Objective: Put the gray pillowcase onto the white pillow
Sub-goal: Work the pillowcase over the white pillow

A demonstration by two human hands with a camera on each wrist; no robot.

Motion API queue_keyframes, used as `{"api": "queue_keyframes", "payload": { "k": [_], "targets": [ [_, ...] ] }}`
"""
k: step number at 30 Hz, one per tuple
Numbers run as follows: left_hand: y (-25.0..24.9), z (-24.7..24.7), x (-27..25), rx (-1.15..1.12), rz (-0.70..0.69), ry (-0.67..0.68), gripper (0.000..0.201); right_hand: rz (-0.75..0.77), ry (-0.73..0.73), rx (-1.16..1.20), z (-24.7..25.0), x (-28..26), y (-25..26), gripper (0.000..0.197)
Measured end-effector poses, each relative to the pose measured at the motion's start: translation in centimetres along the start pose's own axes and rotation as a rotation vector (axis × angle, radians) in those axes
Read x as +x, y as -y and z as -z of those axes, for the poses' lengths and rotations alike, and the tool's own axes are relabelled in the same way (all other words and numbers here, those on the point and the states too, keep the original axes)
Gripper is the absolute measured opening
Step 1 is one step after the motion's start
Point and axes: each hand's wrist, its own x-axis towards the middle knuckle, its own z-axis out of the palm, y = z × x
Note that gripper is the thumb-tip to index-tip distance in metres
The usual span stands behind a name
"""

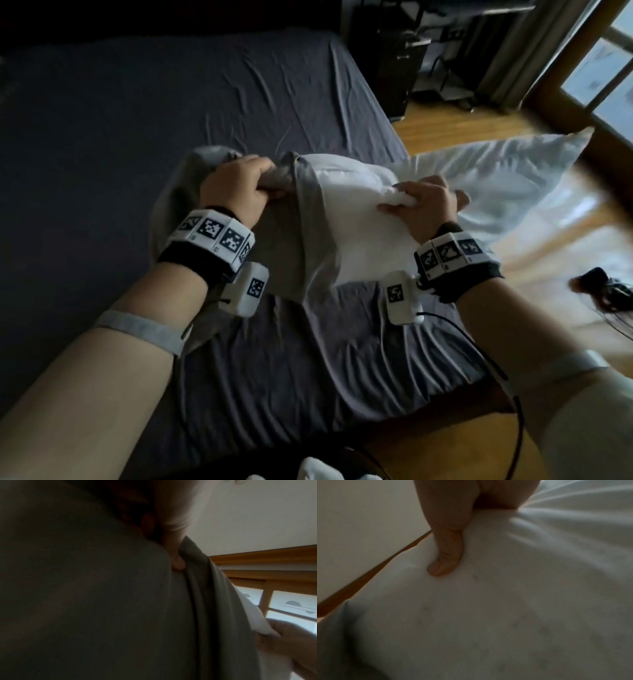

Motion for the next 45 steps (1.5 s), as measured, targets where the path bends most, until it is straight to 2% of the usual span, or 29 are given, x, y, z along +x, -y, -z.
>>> {"api": "queue_keyframes", "payload": {
  "k": [2,4,7,8,11,13,14,16,19,21,22,25,27,29,32,34,35,37,38,39,41,45],
  "targets": [
    [2.1,-2.2,-2.6,0.018,0.048,0.087,0.023,0.053,0.071,-0.145,-2.2,-2.5,-1.3,0.047],
    [4.6,-5.6,-6.4,0.054,0.150,0.256,0.029,0.048,0.236,-0.248,-5.6,-5.7,-3.3,0.042],
    [7.6,-11.4,-12.4,-0.038,0.432,0.515,0.037,-0.005,0.392,-0.279,-10.2,-10.3,-6.3,0.027],
    [8.1,-13.0,-13.9,-0.129,0.554,0.583,0.042,-0.010,0.412,-0.288,-11.2,-11.3,-7.1,0.029],
    [8.2,-16.6,-17.9,-0.323,0.936,0.800,0.067,-0.023,0.566,-0.327,-13.5,-14.0,-8.7,0.064],
    [7.9,-18.0,-19.6,-0.301,1.057,0.948,0.087,-0.053,0.680,-0.287,-14.6,-14.9,-8.8,0.081],
    [7.7,-18.5,-20.2,-0.292,1.088,0.978,0.092,-0.054,0.707,-0.271,-15.1,-15.3,-8.8,0.087],
    [7.6,-19.0,-20.6,-0.293,1.093,0.904,0.090,-0.037,0.701,-0.269,-15.5,-15.4,-8.7,0.093],
    [7.5,-19.2,-19.6,-0.281,0.992,0.610,0.054,-0.025,0.691,-0.274,-16.0,-14.7,-8.5,0.097],
    [6.7,-18.8,-18.5,-0.298,0.957,0.453,0.046,-0.012,0.717,-0.253,-16.1,-14.2,-8.2,0.099],
    [6.4,-18.8,-17.8,-0.295,0.957,0.424,0.043,-0.011,0.730,-0.238,-16.1,-14.1,-8.3,0.099],
    [6.2,-19.0,-16.5,-0.156,0.942,0.491,0.039,-0.007,0.748,-0.230,-16.3,-13.8,-8.6,0.099],
    [6.5,-18.8,-15.9,-0.142,0.932,0.560,0.033,-0.003,0.759,-0.245,-16.5,-13.8,-8.9,0.099],
    [6.6,-18.9,-15.6,-0.225,0.934,0.582,0.029,0.000,0.764,-0.261,-16.6,-13.8,-9.1,0.098],
    [4.8,-19.3,-15.0,-0.521,0.898,0.568,0.025,-0.014,0.773,-0.270,-16.7,-13.5,-8.9,0.096],
    [2.7,-19.5,-14.8,-0.590,0.778,0.661,0.009,-0.035,0.764,-0.291,-16.9,-13.3,-8.8,0.094],
    [1.8,-19.8,-14.7,-0.586,0.732,0.726,0.008,-0.046,0.749,-0.305,-17.0,-13.4,-8.8,0.091],
    [1.0,-20.4,-14.6,-0.600,0.724,0.822,0.017,-0.044,0.722,-0.322,-16.8,-13.5,-9.1,0.087],
    [1.1,-20.7,-14.6,-0.600,0.750,0.848,0.015,-0.030,0.727,-0.316,-16.6,-13.4,-9.3,0.087],
    [1.5,-20.9,-14.4,-0.581,0.782,0.845,0.012,-0.008,0.745,-0.301,-16.4,-13.3,-9.5,0.089],
    [2.7,-20.9,-13.9,-0.461,0.854,0.783,0.034,0.040,0.767,-0.259,-15.9,-12.9,-9.6,0.090],
    [4.4,-19.9,-11.4,-0.221,0.826,0.607,0.027,0.097,0.721,-0.240,-16.0,-11.1,-9.4,0.098]
  ]
}}
